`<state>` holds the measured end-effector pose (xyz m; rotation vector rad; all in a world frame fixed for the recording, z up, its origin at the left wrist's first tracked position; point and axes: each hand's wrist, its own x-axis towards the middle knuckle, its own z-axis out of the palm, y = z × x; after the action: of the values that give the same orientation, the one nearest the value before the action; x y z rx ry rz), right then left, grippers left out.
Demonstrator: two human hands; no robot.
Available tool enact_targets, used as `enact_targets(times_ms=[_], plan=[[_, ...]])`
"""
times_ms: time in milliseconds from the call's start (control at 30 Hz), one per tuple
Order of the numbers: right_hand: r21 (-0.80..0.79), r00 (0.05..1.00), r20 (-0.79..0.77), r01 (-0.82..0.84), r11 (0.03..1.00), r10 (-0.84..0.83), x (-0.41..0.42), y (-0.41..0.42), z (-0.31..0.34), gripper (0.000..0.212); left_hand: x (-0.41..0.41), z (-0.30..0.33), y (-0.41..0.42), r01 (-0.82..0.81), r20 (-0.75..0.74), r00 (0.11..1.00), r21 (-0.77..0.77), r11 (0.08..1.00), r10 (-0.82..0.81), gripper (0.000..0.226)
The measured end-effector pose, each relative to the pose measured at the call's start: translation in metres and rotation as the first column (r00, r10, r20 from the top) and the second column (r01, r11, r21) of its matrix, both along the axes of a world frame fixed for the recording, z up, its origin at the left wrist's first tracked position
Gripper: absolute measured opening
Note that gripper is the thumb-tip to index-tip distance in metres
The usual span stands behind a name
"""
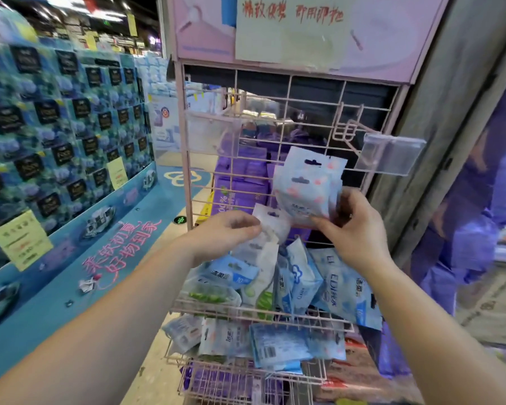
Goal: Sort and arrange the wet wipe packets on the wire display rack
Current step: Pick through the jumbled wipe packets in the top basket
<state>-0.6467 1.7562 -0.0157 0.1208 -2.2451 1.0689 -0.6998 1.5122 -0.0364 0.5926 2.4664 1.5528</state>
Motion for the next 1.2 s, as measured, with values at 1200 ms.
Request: enact_targets(times_ms=[1200], plan=[[-0.016,0.992,0.118,-0.050,0.999,0.051,-0.017,0.053,-0.011,0.042,0.008,0.009,0.074,0.006,-0.169,0.935,-0.871,0.492,-0.311,0.076]])
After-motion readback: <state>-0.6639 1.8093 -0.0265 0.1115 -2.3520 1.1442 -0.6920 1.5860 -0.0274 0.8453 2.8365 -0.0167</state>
